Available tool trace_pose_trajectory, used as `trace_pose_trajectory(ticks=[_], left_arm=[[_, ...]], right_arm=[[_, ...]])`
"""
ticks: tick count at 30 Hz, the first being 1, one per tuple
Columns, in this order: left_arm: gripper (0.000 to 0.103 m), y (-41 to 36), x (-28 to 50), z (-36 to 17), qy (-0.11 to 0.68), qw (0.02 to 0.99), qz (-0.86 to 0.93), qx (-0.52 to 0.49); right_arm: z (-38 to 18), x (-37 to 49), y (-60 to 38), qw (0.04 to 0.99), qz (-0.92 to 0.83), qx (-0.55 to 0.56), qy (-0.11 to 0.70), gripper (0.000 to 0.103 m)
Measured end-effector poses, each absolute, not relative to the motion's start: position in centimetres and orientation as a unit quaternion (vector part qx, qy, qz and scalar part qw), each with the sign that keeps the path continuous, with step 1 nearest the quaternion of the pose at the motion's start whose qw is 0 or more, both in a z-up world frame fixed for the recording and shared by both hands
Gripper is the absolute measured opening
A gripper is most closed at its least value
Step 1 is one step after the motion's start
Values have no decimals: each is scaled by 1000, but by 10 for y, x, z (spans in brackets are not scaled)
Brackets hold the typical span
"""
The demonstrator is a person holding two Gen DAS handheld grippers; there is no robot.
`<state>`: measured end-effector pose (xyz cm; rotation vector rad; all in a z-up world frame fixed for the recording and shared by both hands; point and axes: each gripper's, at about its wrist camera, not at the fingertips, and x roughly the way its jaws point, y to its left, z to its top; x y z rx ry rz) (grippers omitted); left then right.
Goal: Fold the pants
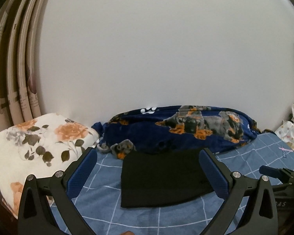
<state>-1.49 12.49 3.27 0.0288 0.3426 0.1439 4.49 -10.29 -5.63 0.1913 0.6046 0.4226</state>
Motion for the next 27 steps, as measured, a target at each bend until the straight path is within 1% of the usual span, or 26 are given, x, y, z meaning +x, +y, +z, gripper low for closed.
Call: trace_pose_trajectory(ticks=[12, 18, 27], left_arm=[[103, 125, -10, 32, 189, 981, 43, -4], [103, 121, -7, 19, 206, 975, 78, 7], [103, 114, 2, 0, 233, 971, 56, 20]], right_arm=[[-63, 48, -107, 926, 202, 96, 304, 102], [-68, 50, -105, 924, 203, 94, 310, 102], [-76, 55, -104, 921, 198, 96, 320, 102]])
